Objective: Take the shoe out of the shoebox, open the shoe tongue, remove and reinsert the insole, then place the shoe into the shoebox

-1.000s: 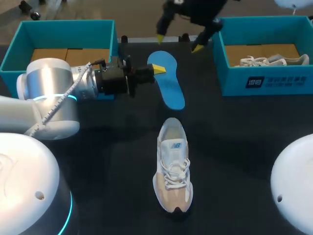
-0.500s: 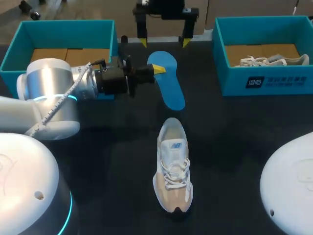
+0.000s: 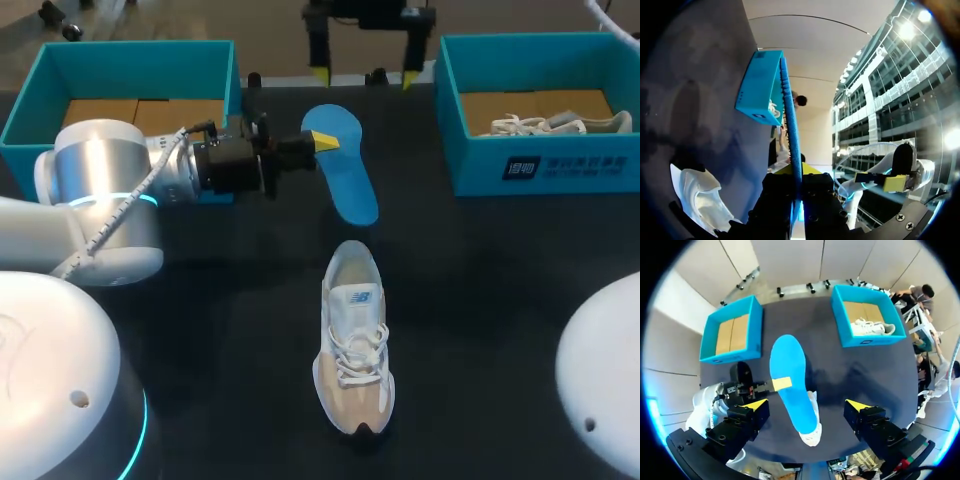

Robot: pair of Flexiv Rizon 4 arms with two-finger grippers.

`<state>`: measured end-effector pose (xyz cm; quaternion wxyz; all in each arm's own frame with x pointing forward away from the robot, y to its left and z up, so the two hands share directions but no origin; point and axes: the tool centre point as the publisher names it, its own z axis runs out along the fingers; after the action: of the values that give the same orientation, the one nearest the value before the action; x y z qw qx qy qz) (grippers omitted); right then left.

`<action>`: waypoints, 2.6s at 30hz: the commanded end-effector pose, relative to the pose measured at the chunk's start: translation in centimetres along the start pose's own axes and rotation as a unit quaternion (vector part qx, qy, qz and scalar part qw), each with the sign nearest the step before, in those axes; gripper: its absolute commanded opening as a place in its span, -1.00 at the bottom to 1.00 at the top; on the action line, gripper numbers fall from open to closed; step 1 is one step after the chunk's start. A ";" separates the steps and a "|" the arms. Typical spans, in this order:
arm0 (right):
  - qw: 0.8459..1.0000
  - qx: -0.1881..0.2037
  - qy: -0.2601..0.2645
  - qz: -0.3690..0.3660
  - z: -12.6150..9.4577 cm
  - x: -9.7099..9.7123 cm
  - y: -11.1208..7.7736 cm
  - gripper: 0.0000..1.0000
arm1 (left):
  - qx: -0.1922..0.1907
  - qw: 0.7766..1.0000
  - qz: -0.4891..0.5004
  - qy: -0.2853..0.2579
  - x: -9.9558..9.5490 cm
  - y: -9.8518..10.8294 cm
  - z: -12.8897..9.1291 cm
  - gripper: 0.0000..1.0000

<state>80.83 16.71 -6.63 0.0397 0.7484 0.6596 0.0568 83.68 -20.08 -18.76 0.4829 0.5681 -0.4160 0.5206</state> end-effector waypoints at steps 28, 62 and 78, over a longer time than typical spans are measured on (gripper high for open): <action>0.845 0.034 0.533 0.036 5.4 -5.3 0.2 1.00 | -0.001 1.000 0.000 -0.001 0.0 0.0 0.0 -1.00; 0.797 0.048 0.600 0.048 6.7 -6.2 0.2 1.00 | 0.020 0.996 0.085 0.015 0.4 -0.1 -0.8 -1.00; 0.766 0.064 0.639 0.034 7.5 -6.0 0.2 1.00 | 0.029 0.891 0.444 0.089 3.6 -1.1 -2.8 -1.00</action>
<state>80.99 10.74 -13.68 -0.4347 0.5685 0.5094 0.4779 84.49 -17.41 -15.26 0.3070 0.3870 -0.5226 0.6950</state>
